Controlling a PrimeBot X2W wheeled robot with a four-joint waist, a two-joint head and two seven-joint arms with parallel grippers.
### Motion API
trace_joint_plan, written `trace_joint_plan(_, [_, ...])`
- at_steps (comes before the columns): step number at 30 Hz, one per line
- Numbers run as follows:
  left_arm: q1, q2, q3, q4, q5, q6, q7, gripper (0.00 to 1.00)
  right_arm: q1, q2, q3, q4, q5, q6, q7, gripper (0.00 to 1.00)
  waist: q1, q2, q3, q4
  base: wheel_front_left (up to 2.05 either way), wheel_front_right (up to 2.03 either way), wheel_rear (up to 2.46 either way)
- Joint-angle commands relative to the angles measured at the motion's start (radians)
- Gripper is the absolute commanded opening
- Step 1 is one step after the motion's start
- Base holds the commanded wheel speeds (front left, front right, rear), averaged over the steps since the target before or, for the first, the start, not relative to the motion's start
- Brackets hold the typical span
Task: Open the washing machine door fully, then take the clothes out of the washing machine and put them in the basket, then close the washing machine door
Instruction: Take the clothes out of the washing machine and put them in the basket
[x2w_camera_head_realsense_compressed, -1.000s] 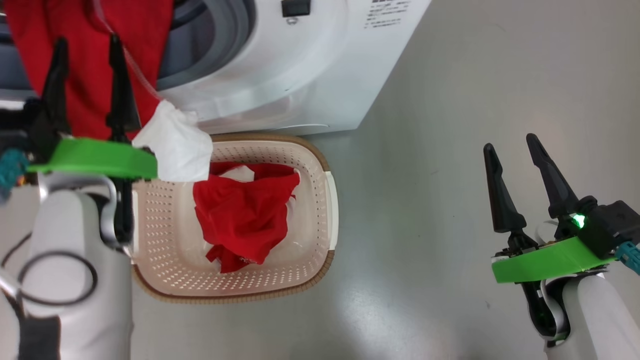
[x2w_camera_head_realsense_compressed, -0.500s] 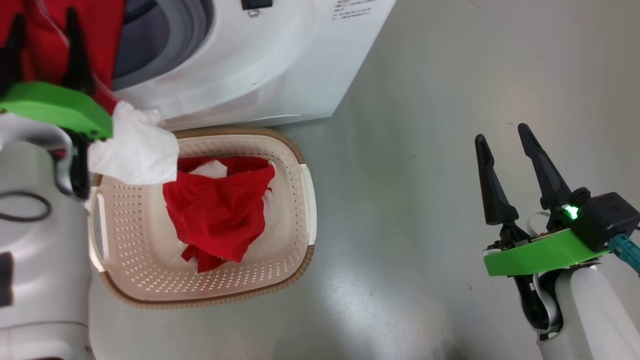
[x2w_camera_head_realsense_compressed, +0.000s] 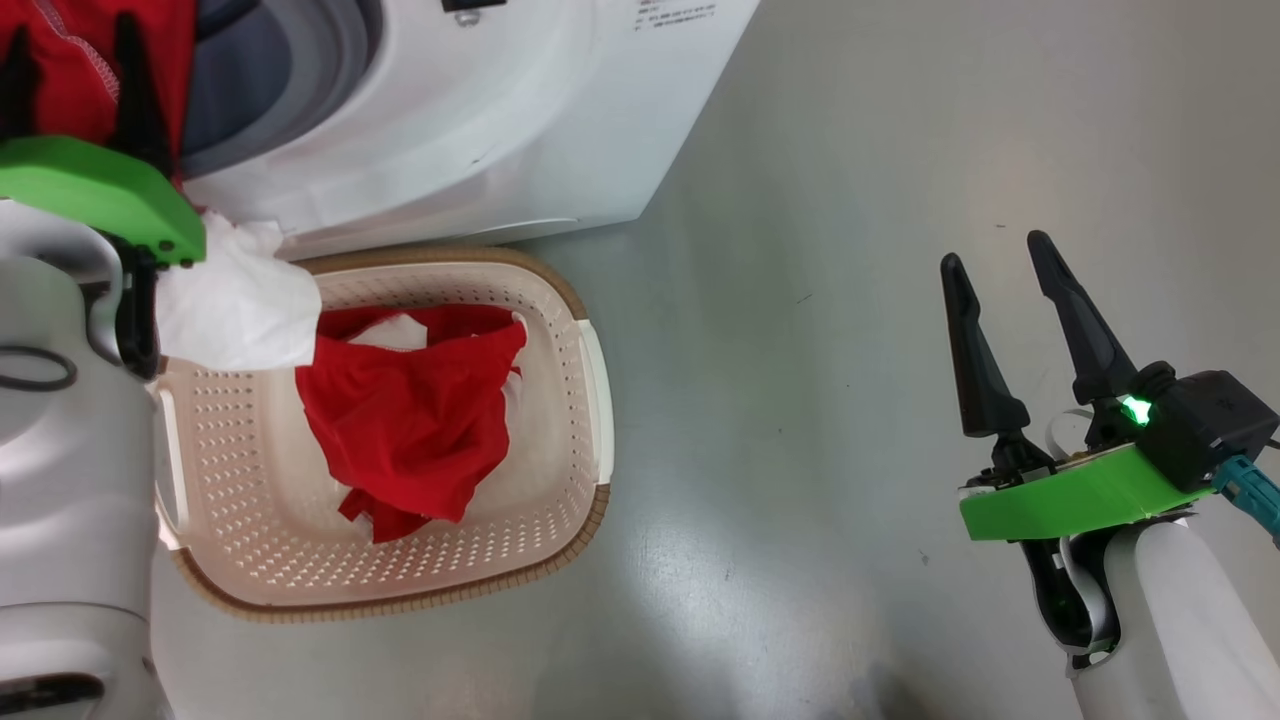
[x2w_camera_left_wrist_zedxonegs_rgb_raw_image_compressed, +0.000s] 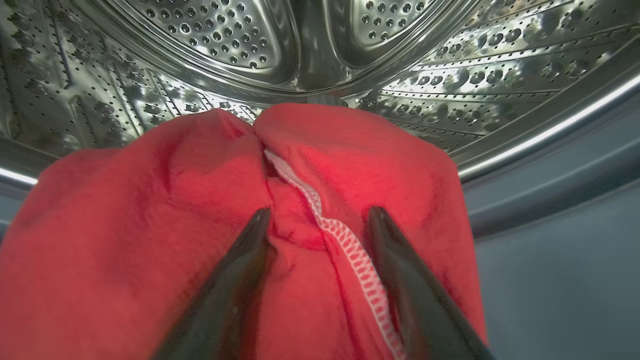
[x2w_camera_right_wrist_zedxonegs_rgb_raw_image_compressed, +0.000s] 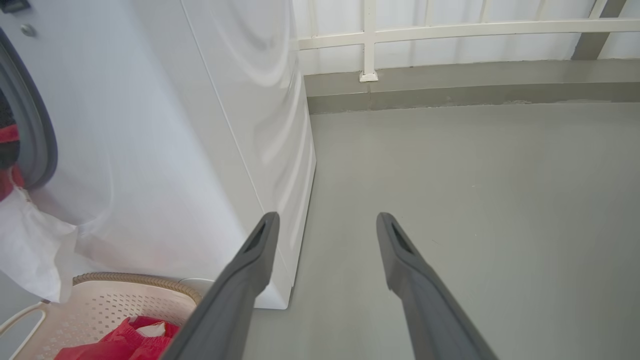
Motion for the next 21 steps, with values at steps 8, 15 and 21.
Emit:
trace_joint_plan(8, [-0.003, 0.055, -0.017, 0.004, -0.021, -0.006, -0.005, 0.00, 0.001, 0.004, 0.016, -0.024, -0.004, 0.005, -0.006, 1.00, 0.0000, 0.0000, 0.000, -0.001, 0.00, 0.00, 0.00])
trace_joint_plan(15, [0.011, 0.052, -0.020, -0.042, -0.030, -0.006, -0.005, 0.00, -0.002, 0.005, 0.011, -0.025, -0.006, 0.005, -0.006, 1.00, 0.0000, 0.0000, -0.003, 0.003, 0.00, 0.00, 0.00])
trace_joint_plan(21, [0.078, 0.040, -0.005, -0.178, -0.023, -0.005, -0.005, 0.00, 0.004, 0.005, 0.002, -0.026, -0.009, 0.005, -0.006, 1.00, 0.0000, 0.0000, -0.018, 0.015, 0.00, 0.00, 0.00])
